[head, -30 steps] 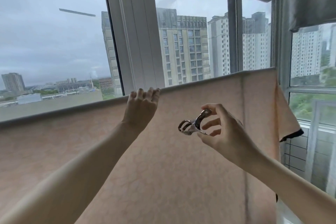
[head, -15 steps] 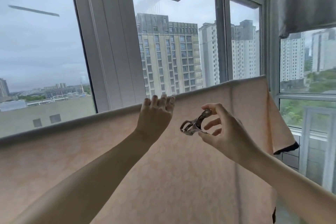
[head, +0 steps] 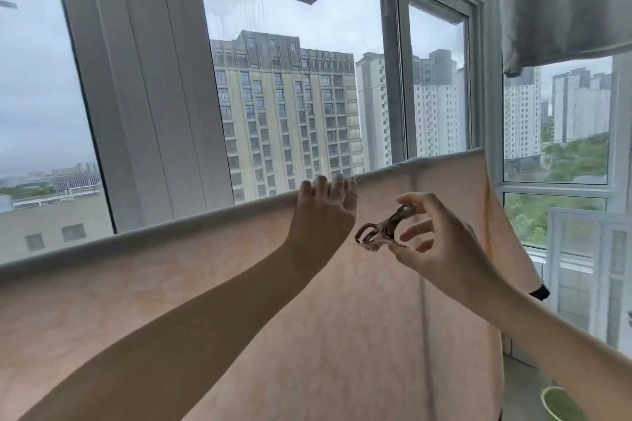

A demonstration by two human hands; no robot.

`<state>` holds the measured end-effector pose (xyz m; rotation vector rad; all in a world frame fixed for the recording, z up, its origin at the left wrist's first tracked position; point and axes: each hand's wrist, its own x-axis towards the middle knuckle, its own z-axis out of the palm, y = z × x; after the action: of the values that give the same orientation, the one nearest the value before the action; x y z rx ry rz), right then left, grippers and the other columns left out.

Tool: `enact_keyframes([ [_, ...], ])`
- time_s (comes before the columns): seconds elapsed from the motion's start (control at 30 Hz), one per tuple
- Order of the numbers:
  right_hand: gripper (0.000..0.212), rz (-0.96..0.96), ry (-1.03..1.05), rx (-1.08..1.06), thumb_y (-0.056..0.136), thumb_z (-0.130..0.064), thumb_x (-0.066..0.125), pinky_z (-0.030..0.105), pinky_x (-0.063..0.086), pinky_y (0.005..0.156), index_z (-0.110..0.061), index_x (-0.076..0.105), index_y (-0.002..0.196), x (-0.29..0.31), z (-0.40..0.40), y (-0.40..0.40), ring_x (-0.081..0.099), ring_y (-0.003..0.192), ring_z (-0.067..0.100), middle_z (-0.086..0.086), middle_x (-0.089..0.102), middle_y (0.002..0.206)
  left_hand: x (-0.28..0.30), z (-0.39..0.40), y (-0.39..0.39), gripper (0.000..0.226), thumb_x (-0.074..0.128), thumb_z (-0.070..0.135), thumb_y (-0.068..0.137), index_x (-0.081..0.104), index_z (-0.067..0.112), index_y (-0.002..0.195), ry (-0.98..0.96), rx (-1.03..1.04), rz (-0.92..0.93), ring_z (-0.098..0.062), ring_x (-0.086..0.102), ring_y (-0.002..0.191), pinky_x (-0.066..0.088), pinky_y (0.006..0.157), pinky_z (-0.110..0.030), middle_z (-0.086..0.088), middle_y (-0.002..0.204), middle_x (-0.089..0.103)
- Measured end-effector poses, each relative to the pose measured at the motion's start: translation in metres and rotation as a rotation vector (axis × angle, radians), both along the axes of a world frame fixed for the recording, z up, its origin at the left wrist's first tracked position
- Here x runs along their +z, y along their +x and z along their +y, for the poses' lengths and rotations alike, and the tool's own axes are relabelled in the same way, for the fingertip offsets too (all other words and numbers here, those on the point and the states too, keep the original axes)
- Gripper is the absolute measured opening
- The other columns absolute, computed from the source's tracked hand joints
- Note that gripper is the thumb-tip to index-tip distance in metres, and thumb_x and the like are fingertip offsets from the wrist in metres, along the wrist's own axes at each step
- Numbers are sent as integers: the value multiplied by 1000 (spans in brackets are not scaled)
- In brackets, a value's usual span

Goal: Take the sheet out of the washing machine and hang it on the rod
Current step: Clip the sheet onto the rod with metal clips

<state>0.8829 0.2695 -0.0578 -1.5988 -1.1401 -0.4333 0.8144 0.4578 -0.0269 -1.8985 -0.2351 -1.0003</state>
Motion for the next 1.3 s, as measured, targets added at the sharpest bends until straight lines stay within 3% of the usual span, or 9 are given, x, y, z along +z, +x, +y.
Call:
enact_keyframes([
  [0.1,59,19,5,-25,72,-19,81,17,52,65,-27,50,122,-1,-4,20,62,80,-2,-14,59,107,1,-2,20,45,55,11,80,62,9,124,-8,-19,5,-35,65,92,52,75,-46,-17,120,65],
  [0.27,58,36,10,-18,72,-19,81,14,50,64,-27,51,120,-11,-12,51,61,81,-3,-14,59,108,1,-5,55,50,71,13,79,60,9,127,-27,-22,17,-36,64,93,52,76,-47,-17,122,64],
  [0.47,58,-5,-11,2,72,-22,81,15,51,66,-29,50,120,-5,-28,96,59,84,-5,-19,57,106,1,-21,94,50,55,9,76,61,10,126,-15,-13,-4,-33,64,88,52,73,-46,-16,122,63],
  [0.6,60,-42,-29,10,71,-19,81,20,53,69,-28,50,121,5,-39,135,60,84,-5,-17,57,107,3,-25,125,54,70,16,77,59,12,130,-23,17,-2,-32,65,89,52,72,-45,-14,123,63],
  [0.77,60,-58,-17,26,70,-19,82,21,53,65,-28,50,121,13,-53,182,60,83,-5,-18,56,108,6,-32,169,58,57,40,90,43,20,143,-99,58,-8,-33,65,99,51,78,-45,-11,135,57],
  [0.9,61,-66,-25,38,69,-22,82,24,55,66,-29,50,121,16,-64,215,61,83,-4,-15,58,108,9,-39,196,57,45,42,97,34,20,148,-157,86,11,-35,63,103,50,81,-45,-11,139,53],
  [1.07,60,-70,-16,61,70,-21,81,18,52,66,-31,51,121,18,-77,247,61,83,-3,-16,58,110,21,-53,223,46,46,36,98,47,15,139,-210,63,49,-29,60,109,50,87,-40,-13,130,58],
  [1.17,61,-79,-23,70,70,-21,81,20,53,68,-30,50,121,17,-85,263,60,84,-3,-15,57,110,27,-64,241,30,53,27,97,61,11,121,-285,3,42,-25,60,107,50,90,-37,-8,118,64],
  [1.3,61,-97,-31,67,69,-21,82,18,53,65,-29,50,121,17,-92,284,60,84,-4,-15,57,110,34,-70,264,14,63,17,91,68,11,103,-405,-8,47,-21,65,93,55,79,-34,-3,105,66],
])
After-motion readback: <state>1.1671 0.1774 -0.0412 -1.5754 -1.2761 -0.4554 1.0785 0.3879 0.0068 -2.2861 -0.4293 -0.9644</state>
